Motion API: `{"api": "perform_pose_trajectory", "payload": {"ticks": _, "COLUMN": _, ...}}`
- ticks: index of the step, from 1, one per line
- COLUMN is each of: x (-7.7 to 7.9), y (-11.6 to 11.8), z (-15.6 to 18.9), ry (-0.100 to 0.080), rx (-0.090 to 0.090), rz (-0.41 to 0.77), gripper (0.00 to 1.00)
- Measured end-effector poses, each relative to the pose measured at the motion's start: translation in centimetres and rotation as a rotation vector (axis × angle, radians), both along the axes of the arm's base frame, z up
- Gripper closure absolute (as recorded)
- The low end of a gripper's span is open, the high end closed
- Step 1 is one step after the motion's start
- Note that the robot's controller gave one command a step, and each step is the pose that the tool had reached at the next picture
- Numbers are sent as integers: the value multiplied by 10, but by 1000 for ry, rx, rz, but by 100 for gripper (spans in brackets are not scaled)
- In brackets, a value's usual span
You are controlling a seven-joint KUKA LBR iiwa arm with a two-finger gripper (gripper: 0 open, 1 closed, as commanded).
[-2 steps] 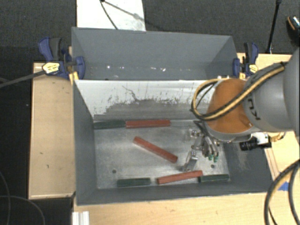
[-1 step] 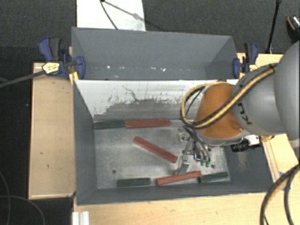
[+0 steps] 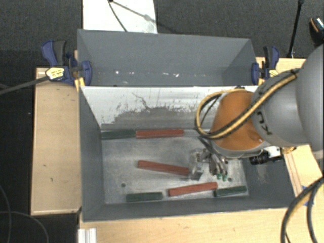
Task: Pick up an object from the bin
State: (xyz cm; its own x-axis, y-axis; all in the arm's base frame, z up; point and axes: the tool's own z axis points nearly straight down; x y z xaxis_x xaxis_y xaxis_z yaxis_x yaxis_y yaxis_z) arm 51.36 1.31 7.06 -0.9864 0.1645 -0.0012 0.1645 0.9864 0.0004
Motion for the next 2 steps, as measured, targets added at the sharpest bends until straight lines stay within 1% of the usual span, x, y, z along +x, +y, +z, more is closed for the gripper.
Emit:
{"api": "perform_pose_trajectory", "payload": {"ticks": 1, "x": 0, "y": 5, "z": 149, "ry": -10, "rx": -1, "rz": 98, "gripper": 100}}
{"api": "perform_pose_trajectory", "payload": {"ticks": 2, "x": -2, "y": 5, "z": 144, "ry": -1, "rx": 0, "rz": 100, "gripper": 0}}
